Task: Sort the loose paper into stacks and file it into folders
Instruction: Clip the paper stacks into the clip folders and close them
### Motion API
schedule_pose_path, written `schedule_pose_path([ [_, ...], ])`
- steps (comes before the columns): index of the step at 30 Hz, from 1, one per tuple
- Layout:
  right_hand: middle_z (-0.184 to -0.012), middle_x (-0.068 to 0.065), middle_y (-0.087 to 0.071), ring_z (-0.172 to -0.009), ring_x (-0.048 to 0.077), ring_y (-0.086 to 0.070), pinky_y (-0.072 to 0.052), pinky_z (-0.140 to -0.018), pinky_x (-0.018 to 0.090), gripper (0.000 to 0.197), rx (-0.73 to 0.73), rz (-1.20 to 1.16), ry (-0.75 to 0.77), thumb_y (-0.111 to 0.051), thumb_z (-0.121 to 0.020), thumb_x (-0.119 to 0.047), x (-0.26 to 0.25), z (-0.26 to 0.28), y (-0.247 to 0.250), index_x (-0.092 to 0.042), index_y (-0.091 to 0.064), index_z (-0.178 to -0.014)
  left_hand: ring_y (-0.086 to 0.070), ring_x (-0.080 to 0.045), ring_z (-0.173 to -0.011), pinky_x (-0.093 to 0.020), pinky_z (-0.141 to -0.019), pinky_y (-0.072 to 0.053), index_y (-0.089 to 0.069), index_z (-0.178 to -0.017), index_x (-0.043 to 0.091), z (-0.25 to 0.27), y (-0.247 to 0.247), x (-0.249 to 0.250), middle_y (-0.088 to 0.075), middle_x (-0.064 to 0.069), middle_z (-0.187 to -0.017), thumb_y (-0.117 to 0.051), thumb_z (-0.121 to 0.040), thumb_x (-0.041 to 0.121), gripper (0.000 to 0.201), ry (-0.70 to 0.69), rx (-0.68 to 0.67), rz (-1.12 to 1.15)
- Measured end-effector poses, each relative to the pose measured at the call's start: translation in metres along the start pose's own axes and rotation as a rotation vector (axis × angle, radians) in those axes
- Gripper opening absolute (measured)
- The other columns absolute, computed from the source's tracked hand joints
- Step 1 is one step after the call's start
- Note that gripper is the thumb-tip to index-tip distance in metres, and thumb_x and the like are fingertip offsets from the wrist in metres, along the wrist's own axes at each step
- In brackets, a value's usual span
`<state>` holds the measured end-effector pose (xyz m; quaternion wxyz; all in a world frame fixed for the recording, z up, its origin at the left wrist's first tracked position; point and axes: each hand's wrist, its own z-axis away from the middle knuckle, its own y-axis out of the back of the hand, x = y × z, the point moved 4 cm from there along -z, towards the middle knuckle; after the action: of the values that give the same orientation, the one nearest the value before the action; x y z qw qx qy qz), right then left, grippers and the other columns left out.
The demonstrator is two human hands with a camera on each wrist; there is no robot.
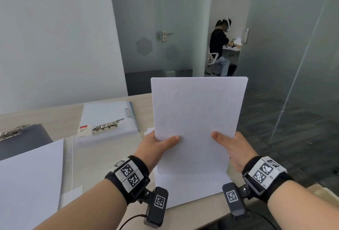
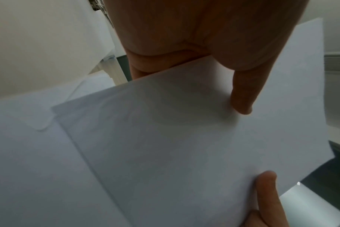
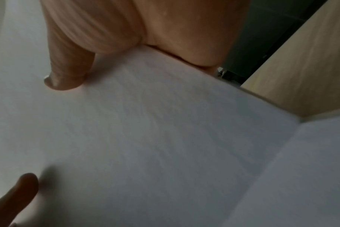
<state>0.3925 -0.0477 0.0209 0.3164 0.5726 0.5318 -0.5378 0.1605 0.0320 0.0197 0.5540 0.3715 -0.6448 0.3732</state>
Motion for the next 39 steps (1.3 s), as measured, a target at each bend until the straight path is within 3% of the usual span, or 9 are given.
schedule_pose_path([
  [3, -0.112, 0.006, -0.076, -0.105, 0.022, -0.073, -0.058, -0.078, 0.025, 0.082, 0.005, 0.009, -0.002, -0.096, -0.045, -0.056, 0.003, 0.003, -0.001, -0.016, -0.073, -0.112, -0.074, -0.024, -0.102, -0.047, -0.099, -0.055, -0.076, -0.113, 0.016, 0.002, -0.002, -0.005, -0.078, -0.003, -0.110, -0.086, -0.070, 0.039, 0.049, 0.045, -0.014, -0.036],
  [9, -0.113, 0.006, -0.076, -0.106, 0.022, -0.072, -0.052, -0.091, 0.038, 0.081, 0.029, 0.068, -0.006, -0.095, -0.046, -0.059, 0.000, 0.003, -0.001, -0.017, -0.074, -0.113, -0.075, -0.012, -0.097, -0.037, -0.094, -0.058, -0.075, -0.110, 0.024, 0.008, 0.002, 0.004, -0.078, 0.008, -0.103, -0.077, -0.088, 0.032, 0.024, 0.035, -0.015, -0.258],
  [16, -0.104, -0.002, -0.078, -0.098, 0.016, -0.074, -0.056, -0.081, 0.028, 0.016, -0.021, 0.242, -0.053, -0.065, -0.097, -0.022, -0.017, -0.012, -0.036, -0.018, -0.074, -0.109, -0.076, -0.022, -0.095, -0.037, -0.086, -0.060, -0.075, -0.105, 0.012, 0.022, 0.031, 0.021, -0.079, -0.002, -0.100, -0.073, -0.091, 0.020, 0.016, 0.075, 0.069, -0.197],
  [20, -0.109, 0.005, -0.076, -0.100, 0.028, -0.072, -0.055, -0.090, 0.046, 0.032, -0.089, 0.355, -0.137, -0.059, -0.081, -0.026, -0.003, -0.031, -0.069, -0.021, -0.068, -0.112, -0.075, -0.029, -0.096, -0.048, -0.088, -0.060, -0.074, -0.109, 0.009, 0.038, 0.069, 0.017, -0.078, -0.009, -0.104, -0.080, -0.085, 0.028, 0.031, 0.236, 0.156, -0.112],
  [24, -0.097, 0.013, -0.070, -0.078, 0.026, -0.067, -0.050, -0.062, 0.029, 0.021, -0.209, 0.535, -0.310, -0.054, -0.089, -0.011, 0.035, -0.041, -0.109, -0.010, -0.061, -0.110, -0.074, -0.033, -0.100, -0.054, -0.092, -0.057, -0.070, -0.114, 0.011, 0.062, 0.114, 0.001, -0.078, -0.011, -0.104, -0.079, -0.084, 0.030, 0.037, 0.423, 0.250, -0.088],
  [29, -0.092, 0.010, -0.074, -0.078, 0.029, -0.073, -0.059, -0.061, 0.032, 0.017, -0.307, 0.656, -0.447, -0.056, -0.092, 0.000, 0.078, -0.041, -0.155, -0.014, -0.064, -0.099, -0.070, -0.035, -0.080, -0.051, -0.082, -0.058, -0.062, -0.108, 0.003, 0.090, 0.167, -0.019, -0.071, -0.021, -0.096, -0.051, -0.090, 0.016, 0.025, 0.572, 0.446, -0.038],
  [33, -0.091, 0.016, -0.074, -0.075, 0.030, -0.071, -0.057, -0.059, 0.031, 0.010, -0.314, 0.706, -0.484, -0.060, -0.090, 0.001, 0.095, -0.043, -0.177, -0.008, -0.064, -0.092, -0.065, -0.033, -0.071, -0.047, -0.075, -0.055, -0.060, -0.108, -0.001, 0.105, 0.193, -0.025, -0.061, -0.019, -0.092, -0.050, -0.093, 0.009, 0.021, 0.605, 0.488, -0.074],
  [36, -0.096, 0.021, -0.075, -0.085, 0.037, -0.074, -0.062, -0.077, 0.046, 0.008, -0.300, 0.745, -0.473, -0.065, -0.086, -0.001, 0.100, -0.050, -0.187, -0.009, -0.064, -0.085, -0.066, -0.036, -0.078, -0.056, -0.084, -0.057, -0.057, -0.115, -0.006, 0.108, 0.202, -0.028, -0.061, -0.022, -0.098, -0.051, -0.095, 0.006, 0.024, 0.623, 0.486, -0.041],
  [39, -0.099, 0.022, -0.074, -0.086, 0.036, -0.072, -0.058, -0.085, 0.049, 0.007, -0.294, 0.796, -0.456, -0.068, -0.084, -0.005, 0.102, -0.055, -0.195, -0.010, -0.063, -0.083, -0.067, -0.034, -0.066, -0.049, -0.068, -0.060, -0.056, -0.105, 0.001, 0.107, 0.207, -0.026, -0.061, -0.019, -0.091, -0.049, -0.096, 0.005, 0.013, 0.638, 0.492, -0.020],
])
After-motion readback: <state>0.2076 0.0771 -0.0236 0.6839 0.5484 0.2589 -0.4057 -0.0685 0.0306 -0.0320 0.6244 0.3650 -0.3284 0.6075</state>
